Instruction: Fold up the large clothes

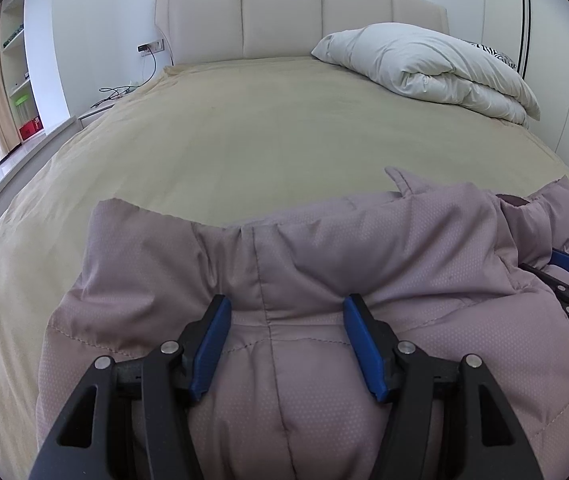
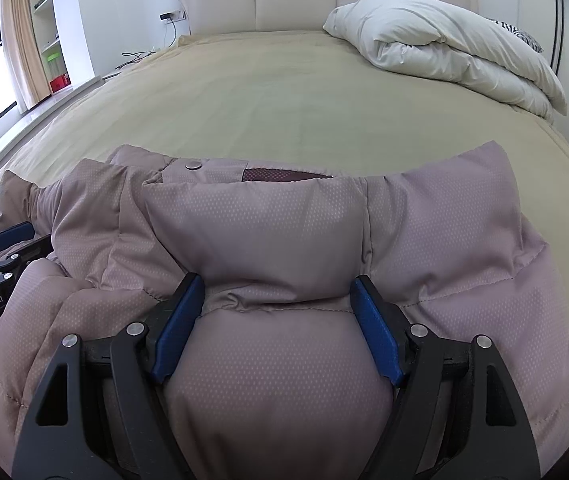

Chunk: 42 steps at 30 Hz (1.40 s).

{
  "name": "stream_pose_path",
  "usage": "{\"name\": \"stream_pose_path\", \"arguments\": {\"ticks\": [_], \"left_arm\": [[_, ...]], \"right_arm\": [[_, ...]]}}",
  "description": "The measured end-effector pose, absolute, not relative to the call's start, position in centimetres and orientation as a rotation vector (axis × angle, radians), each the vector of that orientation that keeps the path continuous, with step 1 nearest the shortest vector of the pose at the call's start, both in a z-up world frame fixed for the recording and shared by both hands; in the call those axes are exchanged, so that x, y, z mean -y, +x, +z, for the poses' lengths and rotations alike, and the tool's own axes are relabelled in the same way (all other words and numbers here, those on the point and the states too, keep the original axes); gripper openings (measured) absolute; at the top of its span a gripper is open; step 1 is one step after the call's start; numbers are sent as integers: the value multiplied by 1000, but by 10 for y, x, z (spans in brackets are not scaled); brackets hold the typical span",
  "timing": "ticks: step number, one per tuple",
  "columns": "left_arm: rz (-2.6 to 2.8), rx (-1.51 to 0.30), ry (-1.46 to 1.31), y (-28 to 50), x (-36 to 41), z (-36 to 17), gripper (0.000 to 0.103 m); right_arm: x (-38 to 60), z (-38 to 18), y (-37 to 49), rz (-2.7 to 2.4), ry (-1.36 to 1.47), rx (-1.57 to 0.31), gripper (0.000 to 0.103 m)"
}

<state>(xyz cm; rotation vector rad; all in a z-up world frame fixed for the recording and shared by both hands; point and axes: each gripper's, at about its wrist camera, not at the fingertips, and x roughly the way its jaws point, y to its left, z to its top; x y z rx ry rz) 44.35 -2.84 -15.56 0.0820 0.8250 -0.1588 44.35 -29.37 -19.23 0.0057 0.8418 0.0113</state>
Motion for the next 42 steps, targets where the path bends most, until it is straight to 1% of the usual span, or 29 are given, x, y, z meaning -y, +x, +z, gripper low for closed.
{"name": "stream_pose_path", "arguments": {"ticks": [5,8,11,13,16,19,22,33,38,40,42], "left_arm": [[-154,-824,85,442,30,-156,64],[-151,-825,86,442,32,-157,64],[-151,-824,82,442,31,-157,64],[-153,-825,79,443,31,-158,64],[-154,-824,74,443,31,-158,64],[-152,-826,72,442,30,-159,64],[-150,-830,73,443,31,-159,64],[-147,-830,74,442,32,-159,63],[-153,-826,64,441,31,-158,63],[-156,-826,57,440,29,-158,63],[-154,-825,57,440,29,-158,63]], "right_arm": [[293,-187,443,17,13,-853,75],[295,-169,439,27,48,-872,75],[289,-145,428,58,93,-821,75],[278,-134,427,96,115,-820,75],[246,-124,425,144,38,-821,75],[217,-149,434,138,-108,-911,75],[219,-162,439,143,-87,-903,76],[226,-181,434,156,-73,-853,76],[223,-176,432,157,-74,-854,76],[230,-164,430,189,-32,-865,76],[247,-147,423,187,18,-830,76]]}}
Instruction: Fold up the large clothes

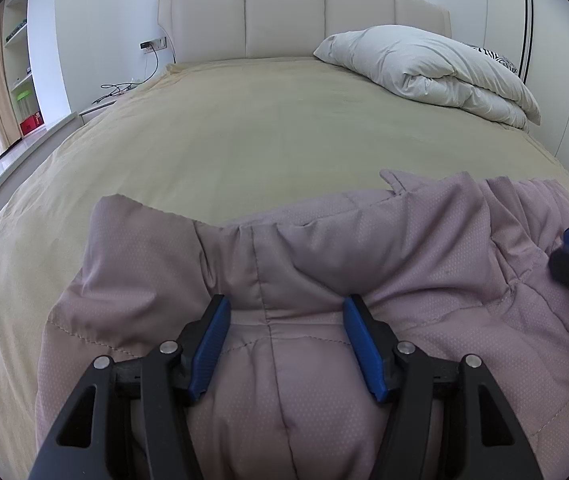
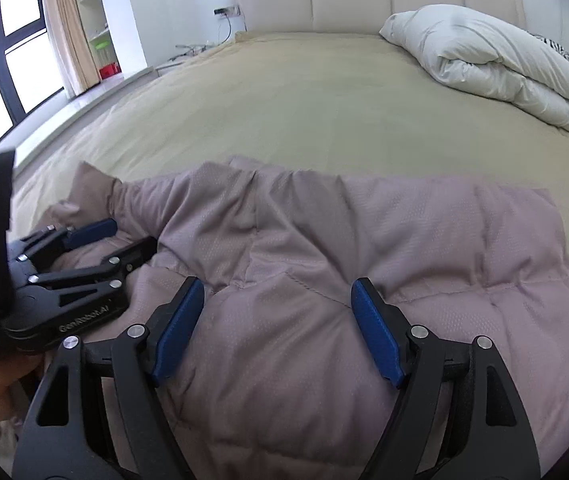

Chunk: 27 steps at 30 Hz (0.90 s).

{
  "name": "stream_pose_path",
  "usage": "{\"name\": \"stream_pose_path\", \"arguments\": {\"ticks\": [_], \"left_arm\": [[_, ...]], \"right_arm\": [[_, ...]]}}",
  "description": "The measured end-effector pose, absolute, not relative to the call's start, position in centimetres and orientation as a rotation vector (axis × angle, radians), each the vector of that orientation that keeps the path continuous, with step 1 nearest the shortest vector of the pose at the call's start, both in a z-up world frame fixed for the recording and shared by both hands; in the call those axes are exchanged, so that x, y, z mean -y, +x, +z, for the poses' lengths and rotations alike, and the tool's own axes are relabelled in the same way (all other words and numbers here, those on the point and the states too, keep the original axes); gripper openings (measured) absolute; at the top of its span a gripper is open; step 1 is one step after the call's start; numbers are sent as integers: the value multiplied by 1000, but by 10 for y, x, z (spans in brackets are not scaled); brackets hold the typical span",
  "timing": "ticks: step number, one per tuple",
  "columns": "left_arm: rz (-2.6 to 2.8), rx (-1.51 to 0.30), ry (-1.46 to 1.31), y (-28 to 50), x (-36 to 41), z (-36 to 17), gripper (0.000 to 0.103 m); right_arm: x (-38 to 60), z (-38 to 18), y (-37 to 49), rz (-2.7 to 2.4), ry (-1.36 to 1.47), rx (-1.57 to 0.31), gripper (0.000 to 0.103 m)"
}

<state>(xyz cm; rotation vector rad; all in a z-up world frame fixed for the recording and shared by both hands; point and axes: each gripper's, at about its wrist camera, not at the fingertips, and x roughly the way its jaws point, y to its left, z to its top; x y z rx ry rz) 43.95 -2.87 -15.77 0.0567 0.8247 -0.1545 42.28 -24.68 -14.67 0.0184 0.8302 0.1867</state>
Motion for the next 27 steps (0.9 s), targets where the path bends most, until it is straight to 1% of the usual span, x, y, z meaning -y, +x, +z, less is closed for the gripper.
{"name": "stream_pose_path", "arguments": {"ticks": [3,6,7,8,13,18,20,23,25,27], "left_arm": [[-154,-825,55,439,28,-158,63],[-153,-824,60,439,28,-158,63],[-152,-823,62,439,28,-158,63],[-150,-823,63,439,28,-157,63],[-147,-824,67,439,30,-157,63],[-148,-824,65,439,30,-157,63],[-150,-825,59,439,31,-157,63],[-149,-821,61,439,32,-157,63],[-147,-818,64,438,33,-157,63],[-143,-819,67,438,33,-157,63]], "right_arm": [[284,-126,412,32,18,-746,76],[335,-147,421,-71,133,-853,76],[345,-154,421,-50,175,-858,76],[348,-158,420,-37,190,-845,77],[329,-172,425,-100,69,-828,79],[331,-176,428,-82,94,-843,79],[337,-166,429,-65,92,-877,79],[350,-149,418,-83,122,-816,80],[356,-154,410,-84,155,-809,81],[350,-164,411,-82,122,-818,83]]}}
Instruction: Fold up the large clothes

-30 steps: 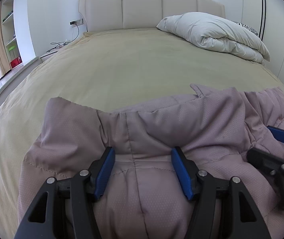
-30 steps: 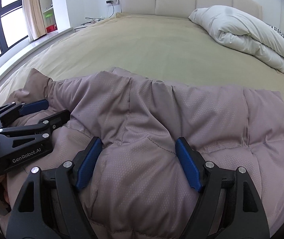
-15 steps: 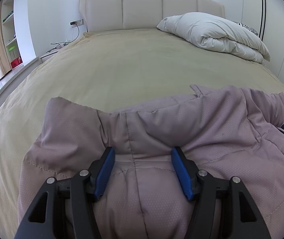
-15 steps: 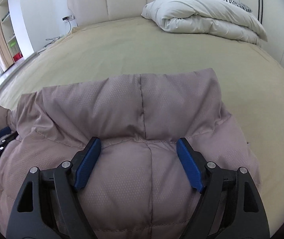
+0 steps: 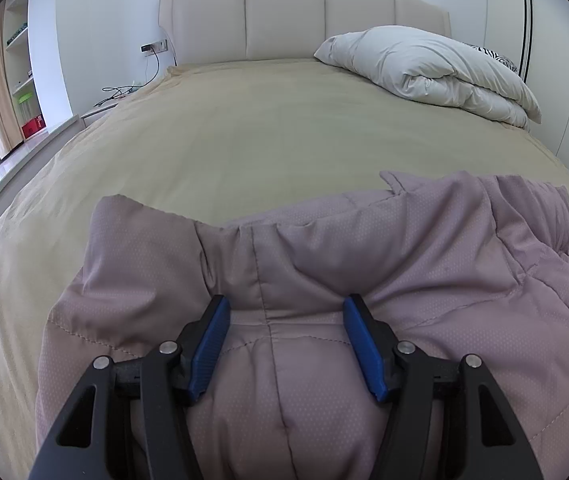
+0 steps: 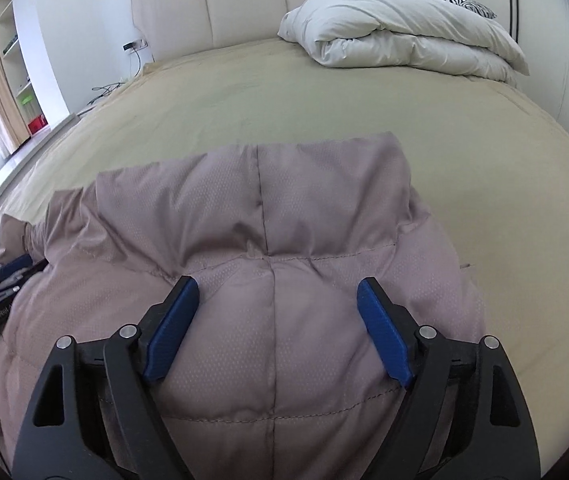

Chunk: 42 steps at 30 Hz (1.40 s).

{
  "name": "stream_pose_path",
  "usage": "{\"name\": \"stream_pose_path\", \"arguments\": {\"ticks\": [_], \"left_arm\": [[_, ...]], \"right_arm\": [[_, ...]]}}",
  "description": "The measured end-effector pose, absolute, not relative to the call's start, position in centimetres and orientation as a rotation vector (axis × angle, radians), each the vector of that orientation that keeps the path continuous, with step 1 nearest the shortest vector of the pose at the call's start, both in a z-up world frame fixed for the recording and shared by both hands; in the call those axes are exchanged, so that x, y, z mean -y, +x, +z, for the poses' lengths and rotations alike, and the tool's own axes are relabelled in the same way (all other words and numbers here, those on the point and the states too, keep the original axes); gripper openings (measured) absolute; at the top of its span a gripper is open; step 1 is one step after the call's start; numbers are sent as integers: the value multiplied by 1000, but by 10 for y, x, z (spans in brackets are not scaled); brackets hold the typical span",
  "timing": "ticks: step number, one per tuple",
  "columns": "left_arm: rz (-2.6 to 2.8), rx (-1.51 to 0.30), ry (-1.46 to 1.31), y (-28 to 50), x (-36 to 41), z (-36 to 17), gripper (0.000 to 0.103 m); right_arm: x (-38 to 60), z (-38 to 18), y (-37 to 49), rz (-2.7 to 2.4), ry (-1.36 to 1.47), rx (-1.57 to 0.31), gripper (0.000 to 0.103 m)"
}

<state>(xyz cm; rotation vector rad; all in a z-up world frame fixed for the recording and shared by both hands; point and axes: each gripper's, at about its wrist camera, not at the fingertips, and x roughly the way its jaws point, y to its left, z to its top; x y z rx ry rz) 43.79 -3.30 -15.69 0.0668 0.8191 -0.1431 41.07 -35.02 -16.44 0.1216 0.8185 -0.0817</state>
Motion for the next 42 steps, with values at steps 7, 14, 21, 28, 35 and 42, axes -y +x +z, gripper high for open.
{"name": "stream_pose_path", "arguments": {"ticks": [7,14,21,28,35,42], "left_arm": [[-140,-816,70,438,34,-158,64],[-131,-817,79,434,36,-156,64],[-204,-869,-24,405,13,-125,72],[-198,-771,-317,328,-89,-77,103],[-242,-948,-571,316,-150,-126,103],[-314,-1056,-701,321,-144,-169,103]], "right_arm": [[344,-174,415,-92,93,-820,85],[347,-183,414,-93,91,-802,85],[351,-178,397,-59,132,-802,86],[400,-139,343,167,351,-809,100],[490,-139,305,102,525,-836,103],[511,-196,301,97,625,-997,103]]}}
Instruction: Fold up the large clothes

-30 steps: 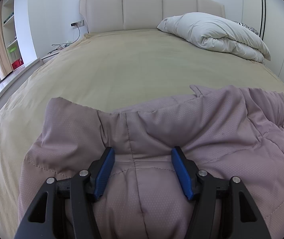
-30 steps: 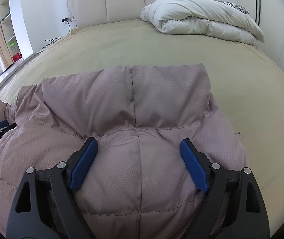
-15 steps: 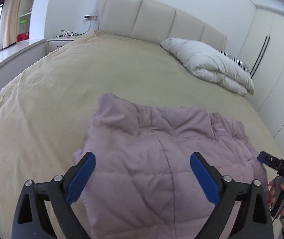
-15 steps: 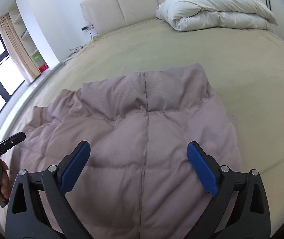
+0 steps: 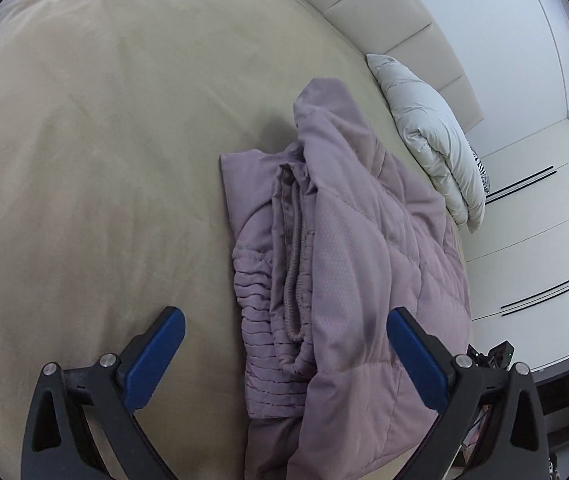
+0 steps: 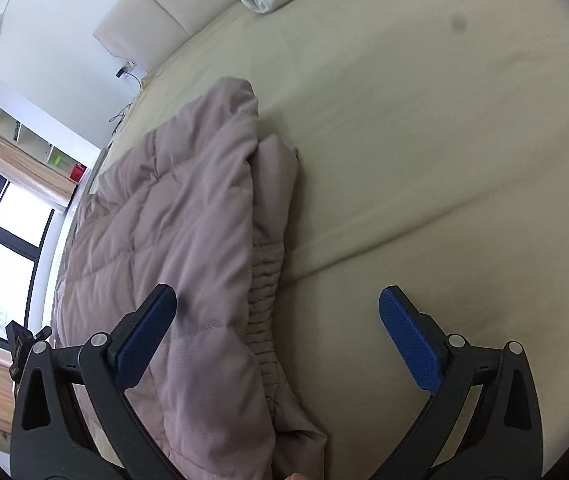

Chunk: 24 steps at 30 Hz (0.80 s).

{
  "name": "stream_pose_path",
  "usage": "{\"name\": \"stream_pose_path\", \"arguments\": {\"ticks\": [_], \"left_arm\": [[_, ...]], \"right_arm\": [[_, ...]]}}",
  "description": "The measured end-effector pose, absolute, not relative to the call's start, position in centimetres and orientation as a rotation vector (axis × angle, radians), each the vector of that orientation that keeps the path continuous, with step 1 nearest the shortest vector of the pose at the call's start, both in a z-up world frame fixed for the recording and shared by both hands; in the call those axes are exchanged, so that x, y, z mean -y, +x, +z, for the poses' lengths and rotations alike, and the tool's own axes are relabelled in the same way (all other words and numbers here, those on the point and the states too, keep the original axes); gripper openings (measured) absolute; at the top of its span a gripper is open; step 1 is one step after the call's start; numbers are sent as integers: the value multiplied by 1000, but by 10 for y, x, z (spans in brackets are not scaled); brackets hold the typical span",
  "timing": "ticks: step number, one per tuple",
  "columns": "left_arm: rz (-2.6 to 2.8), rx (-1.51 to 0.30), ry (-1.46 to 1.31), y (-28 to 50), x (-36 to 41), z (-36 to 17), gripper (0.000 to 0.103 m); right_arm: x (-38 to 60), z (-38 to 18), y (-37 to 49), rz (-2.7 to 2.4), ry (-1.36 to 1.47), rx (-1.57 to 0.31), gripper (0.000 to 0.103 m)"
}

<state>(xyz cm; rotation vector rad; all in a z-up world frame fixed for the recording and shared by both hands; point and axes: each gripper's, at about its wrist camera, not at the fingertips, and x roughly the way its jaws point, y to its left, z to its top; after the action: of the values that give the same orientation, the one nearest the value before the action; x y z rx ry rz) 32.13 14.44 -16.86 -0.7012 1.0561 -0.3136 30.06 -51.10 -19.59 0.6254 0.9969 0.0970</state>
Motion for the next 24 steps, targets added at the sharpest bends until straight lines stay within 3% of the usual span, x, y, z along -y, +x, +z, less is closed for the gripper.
{"name": "stream_pose_path", "arguments": {"ticks": [11,15,24], "left_arm": [[-386,-1051,-740,314,-154,-173,103],[-427,-1074,-754,312,-158,-174,103],[-449,-1100,-869,318,-180,-187,103]], "right_arm": [[530,-214,308,160,790,-1014,103],[545,-216,308,217,1025,-978,103],[517,-216,354,325,929,-1067,103]]}}
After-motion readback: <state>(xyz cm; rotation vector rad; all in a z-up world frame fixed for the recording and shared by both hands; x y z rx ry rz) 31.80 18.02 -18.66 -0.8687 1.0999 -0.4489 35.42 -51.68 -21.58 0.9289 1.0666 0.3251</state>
